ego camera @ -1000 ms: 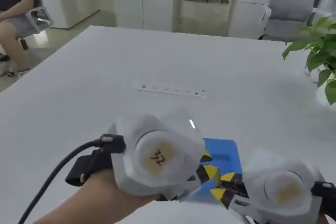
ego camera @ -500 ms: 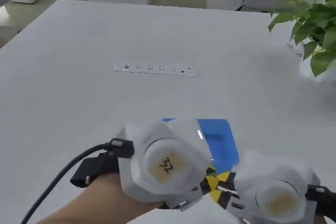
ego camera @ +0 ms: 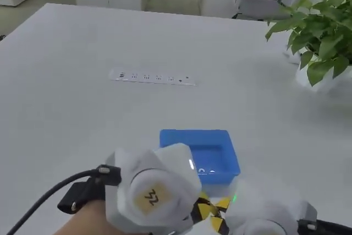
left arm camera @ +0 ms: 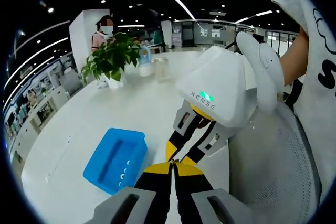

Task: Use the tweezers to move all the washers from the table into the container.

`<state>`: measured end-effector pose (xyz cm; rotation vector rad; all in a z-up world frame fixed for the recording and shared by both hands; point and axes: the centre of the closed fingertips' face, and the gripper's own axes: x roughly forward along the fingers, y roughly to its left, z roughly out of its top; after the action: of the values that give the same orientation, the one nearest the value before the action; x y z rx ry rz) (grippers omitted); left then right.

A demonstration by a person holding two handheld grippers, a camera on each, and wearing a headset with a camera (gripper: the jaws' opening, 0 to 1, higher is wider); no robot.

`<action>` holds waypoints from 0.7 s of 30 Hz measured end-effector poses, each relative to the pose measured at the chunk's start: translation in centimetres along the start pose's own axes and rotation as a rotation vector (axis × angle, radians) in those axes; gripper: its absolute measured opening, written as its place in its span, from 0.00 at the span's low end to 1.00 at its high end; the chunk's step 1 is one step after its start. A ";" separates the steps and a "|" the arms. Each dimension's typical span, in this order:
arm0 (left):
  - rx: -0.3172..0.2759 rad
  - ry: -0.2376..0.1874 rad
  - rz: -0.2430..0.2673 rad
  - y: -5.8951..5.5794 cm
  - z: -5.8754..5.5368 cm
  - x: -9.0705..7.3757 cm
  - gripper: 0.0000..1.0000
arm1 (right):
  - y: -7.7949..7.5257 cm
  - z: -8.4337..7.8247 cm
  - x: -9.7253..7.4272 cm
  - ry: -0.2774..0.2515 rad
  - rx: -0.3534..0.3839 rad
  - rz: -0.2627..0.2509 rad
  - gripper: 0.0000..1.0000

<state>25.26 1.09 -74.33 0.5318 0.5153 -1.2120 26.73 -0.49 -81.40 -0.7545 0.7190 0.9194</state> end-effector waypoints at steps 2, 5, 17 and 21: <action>-0.002 0.013 0.005 -0.4 -0.8 0.3 0.00 | 0.2 -0.7 -0.1 0.006 -0.021 -0.006 0.07; -0.025 0.032 0.002 -0.9 -1.8 0.9 0.00 | 0.5 -1.4 0.2 0.013 -0.021 0.000 0.07; -0.072 0.126 -0.040 -1.9 -6.2 2.7 0.00 | 2.0 -3.0 2.0 -0.001 0.078 0.133 0.10; -0.101 0.141 -0.044 -1.7 -7.0 2.9 0.00 | 2.2 -2.8 2.1 -0.002 0.165 0.167 0.12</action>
<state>23.84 3.00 -81.69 0.5243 0.7081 -1.1887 25.06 -1.02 -85.18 -0.5534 0.8545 0.9980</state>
